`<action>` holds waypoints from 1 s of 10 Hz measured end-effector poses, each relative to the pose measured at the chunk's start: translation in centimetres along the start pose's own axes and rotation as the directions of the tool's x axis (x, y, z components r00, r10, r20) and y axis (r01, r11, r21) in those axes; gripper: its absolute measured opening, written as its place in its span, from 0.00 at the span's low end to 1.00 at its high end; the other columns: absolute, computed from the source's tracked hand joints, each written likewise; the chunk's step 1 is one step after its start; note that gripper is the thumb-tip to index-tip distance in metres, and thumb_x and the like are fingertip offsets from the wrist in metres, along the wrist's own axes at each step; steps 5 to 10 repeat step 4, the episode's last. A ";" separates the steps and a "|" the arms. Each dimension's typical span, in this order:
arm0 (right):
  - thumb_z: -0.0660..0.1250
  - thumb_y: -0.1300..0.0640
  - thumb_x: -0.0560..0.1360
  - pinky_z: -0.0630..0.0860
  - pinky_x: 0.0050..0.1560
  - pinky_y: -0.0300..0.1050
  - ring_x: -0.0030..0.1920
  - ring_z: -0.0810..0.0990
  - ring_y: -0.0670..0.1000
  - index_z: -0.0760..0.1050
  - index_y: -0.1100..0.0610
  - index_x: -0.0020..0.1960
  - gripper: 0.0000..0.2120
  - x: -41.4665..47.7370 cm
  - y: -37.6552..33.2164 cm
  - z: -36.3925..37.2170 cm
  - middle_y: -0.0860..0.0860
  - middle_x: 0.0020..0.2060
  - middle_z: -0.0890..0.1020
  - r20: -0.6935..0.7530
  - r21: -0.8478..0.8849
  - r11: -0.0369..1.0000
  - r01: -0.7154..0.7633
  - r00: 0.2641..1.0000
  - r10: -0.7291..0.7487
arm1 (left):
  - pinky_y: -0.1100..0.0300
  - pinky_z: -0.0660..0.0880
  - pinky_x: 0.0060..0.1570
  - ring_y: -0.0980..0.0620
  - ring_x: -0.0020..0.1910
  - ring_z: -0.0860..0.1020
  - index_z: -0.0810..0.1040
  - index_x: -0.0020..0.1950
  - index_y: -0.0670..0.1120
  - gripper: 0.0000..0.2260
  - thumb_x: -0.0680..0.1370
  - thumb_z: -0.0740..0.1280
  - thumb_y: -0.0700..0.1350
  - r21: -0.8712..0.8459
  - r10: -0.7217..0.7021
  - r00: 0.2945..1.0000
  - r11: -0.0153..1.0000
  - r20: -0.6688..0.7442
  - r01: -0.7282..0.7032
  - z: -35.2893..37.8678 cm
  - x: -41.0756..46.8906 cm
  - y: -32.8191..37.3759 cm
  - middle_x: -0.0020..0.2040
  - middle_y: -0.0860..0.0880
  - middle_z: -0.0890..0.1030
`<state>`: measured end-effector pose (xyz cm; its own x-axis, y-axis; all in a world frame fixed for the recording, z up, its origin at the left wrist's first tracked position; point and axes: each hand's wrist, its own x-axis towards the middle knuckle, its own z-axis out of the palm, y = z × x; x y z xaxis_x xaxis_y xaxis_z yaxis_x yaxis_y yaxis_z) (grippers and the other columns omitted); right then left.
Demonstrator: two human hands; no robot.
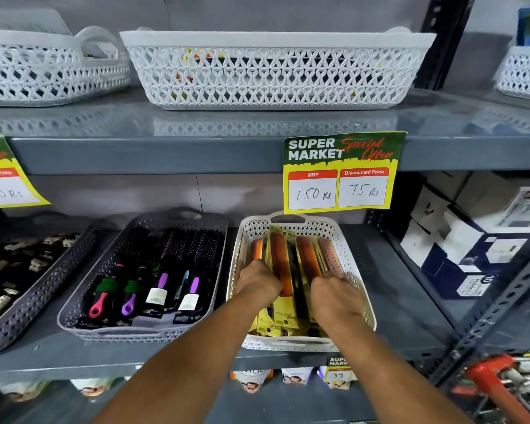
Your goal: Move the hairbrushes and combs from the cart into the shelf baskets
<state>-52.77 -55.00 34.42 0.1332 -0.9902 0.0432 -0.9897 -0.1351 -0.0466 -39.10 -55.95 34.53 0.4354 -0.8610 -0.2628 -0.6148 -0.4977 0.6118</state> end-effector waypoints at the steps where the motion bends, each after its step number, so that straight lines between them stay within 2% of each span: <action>1: 0.63 0.66 0.70 0.78 0.44 0.51 0.50 0.81 0.60 0.79 0.59 0.53 0.14 -0.5 0.4 -0.2 0.56 0.51 0.81 -0.039 0.016 0.999 0.041 0.998 -0.040 | 0.59 0.73 0.37 0.53 0.34 0.73 0.76 0.38 0.45 0.06 0.73 0.70 0.43 -0.040 0.017 1.000 0.999 0.002 -0.017 -0.2 -0.3 0.0 0.36 0.49 0.72; 2: 0.61 0.66 0.71 0.78 0.46 0.52 0.53 0.80 0.60 0.78 0.57 0.55 0.15 -0.9 0.5 -0.6 0.55 0.55 0.80 -0.038 0.030 0.999 0.045 0.998 -0.044 | 0.58 0.73 0.37 0.50 0.37 0.75 0.80 0.44 0.44 0.03 0.73 0.69 0.43 0.014 0.052 0.999 0.999 0.007 -0.052 -0.3 -0.7 0.0 0.42 0.46 0.79; 3: 0.60 0.64 0.72 0.76 0.56 0.55 0.61 0.74 0.59 0.74 0.54 0.60 0.18 -1.7 0.7 -1.1 0.52 0.62 0.76 -0.097 0.032 0.997 0.072 0.993 -0.068 | 0.55 0.74 0.41 0.45 0.44 0.79 0.80 0.52 0.45 0.09 0.75 0.66 0.46 0.090 0.117 0.990 0.990 -0.080 -0.110 -0.5 -2.0 0.2 0.53 0.43 0.81; 4: 0.59 0.60 0.73 0.69 0.65 0.57 0.68 0.68 0.58 0.70 0.52 0.65 0.20 -2.2 0.7 -1.5 0.50 0.68 0.71 -0.142 0.042 0.995 0.086 0.987 -0.079 | 0.51 0.75 0.49 0.41 0.55 0.79 0.78 0.57 0.46 0.13 0.76 0.63 0.49 0.157 0.211 0.964 0.970 -0.160 -0.186 -0.7 -2.8 0.1 0.62 0.42 0.77; 10: 0.59 0.60 0.73 0.69 0.65 0.57 0.68 0.68 0.58 0.70 0.52 0.65 0.20 -2.2 0.7 -1.5 0.50 0.68 0.71 -0.142 0.042 0.995 0.086 0.987 -0.079 | 0.51 0.75 0.49 0.41 0.55 0.79 0.78 0.57 0.46 0.13 0.76 0.63 0.49 0.157 0.211 0.964 0.970 -0.160 -0.186 -0.7 -2.8 0.1 0.62 0.42 0.77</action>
